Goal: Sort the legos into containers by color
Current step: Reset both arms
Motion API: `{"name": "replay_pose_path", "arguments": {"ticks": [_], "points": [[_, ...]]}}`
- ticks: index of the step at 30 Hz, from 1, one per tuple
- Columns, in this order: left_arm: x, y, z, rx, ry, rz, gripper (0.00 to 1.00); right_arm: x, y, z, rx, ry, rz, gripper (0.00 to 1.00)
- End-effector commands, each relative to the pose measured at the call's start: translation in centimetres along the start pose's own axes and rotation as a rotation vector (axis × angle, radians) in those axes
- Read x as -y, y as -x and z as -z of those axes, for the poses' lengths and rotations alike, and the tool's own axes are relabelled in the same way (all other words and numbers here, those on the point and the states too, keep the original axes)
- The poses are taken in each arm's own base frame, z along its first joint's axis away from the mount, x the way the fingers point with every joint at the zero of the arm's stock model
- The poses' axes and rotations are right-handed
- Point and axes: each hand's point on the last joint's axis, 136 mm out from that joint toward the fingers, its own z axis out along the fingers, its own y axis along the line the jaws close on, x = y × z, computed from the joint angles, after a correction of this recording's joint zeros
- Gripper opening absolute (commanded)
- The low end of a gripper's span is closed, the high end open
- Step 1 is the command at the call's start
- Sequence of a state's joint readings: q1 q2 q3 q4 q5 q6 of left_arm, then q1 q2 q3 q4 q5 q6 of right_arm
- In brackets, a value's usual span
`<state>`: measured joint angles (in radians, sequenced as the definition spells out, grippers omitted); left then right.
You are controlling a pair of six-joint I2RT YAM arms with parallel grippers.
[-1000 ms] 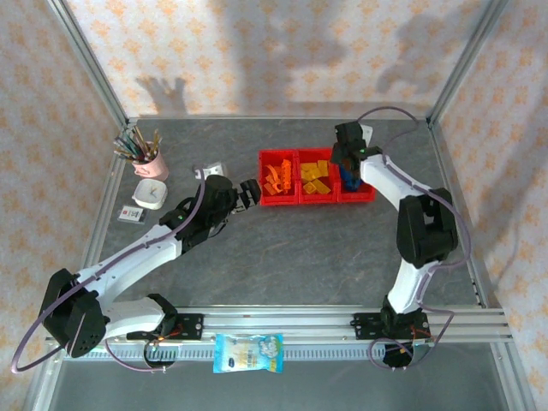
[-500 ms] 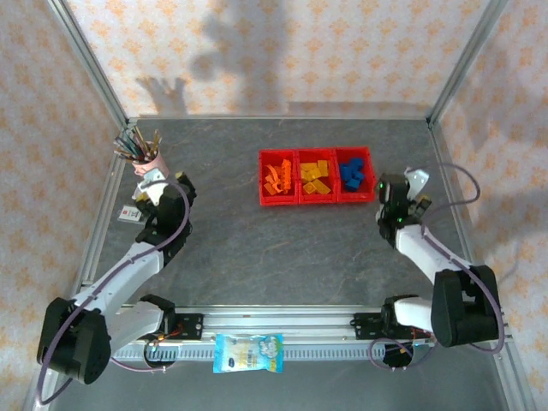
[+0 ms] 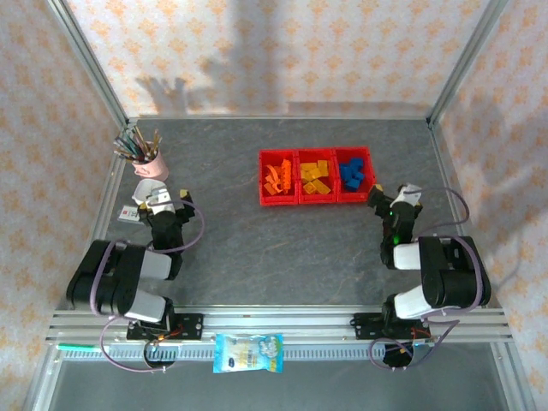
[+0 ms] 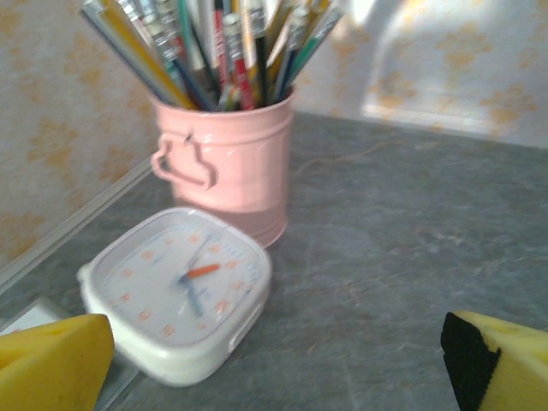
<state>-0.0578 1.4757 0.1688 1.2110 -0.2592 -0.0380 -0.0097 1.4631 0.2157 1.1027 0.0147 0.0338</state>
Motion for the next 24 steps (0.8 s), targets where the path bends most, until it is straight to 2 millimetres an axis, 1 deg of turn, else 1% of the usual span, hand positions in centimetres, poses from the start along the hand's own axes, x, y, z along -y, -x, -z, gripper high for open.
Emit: {"name": "replay_pose_path", "arguments": {"ticks": [1, 2, 3, 4, 6, 8, 15, 19, 24], "points": [[2.5, 3.0, 0.4, 0.156, -0.156, -0.006, 1.00, -1.7, 2.2, 1.8, 0.158, 0.115, 0.016, 1.00], [2.3, 2.4, -0.1, 0.114, -0.138, -0.005, 0.99, -1.5, 1.7, 0.5, 0.107, 0.085, 0.016, 1.00], [1.9, 2.0, -1.0, 0.067, -0.099, 0.003, 1.00, -1.8, 1.2, -0.9, 0.043, 0.060, 0.043, 1.00], [1.6, 2.1, -1.4, 0.064, -0.091, 0.018, 1.00, -2.0, 1.4, -0.6, 0.072, 0.054, 0.054, 1.00], [1.1, 2.3, -1.3, 0.084, -0.090, 0.039, 1.00, -2.1, 1.3, -0.6, 0.060, 0.055, 0.058, 1.00], [1.2, 2.2, -1.4, 0.075, -0.089, 0.040, 1.00, -2.3, 1.4, -0.3, 0.077, 0.061, 0.063, 1.00], [1.2, 2.3, -1.3, 0.080, -0.090, 0.039, 1.00, -2.4, 1.4, -0.4, 0.073, 0.064, 0.064, 1.00], [1.1, 2.3, -1.3, 0.082, -0.089, 0.040, 1.00, -2.7, 1.1, -0.5, 0.062, 0.086, 0.076, 1.00], [1.2, 2.3, -1.3, 0.082, -0.090, 0.040, 1.00, -2.6, 1.2, -0.4, 0.067, 0.092, 0.068, 1.00]]}}
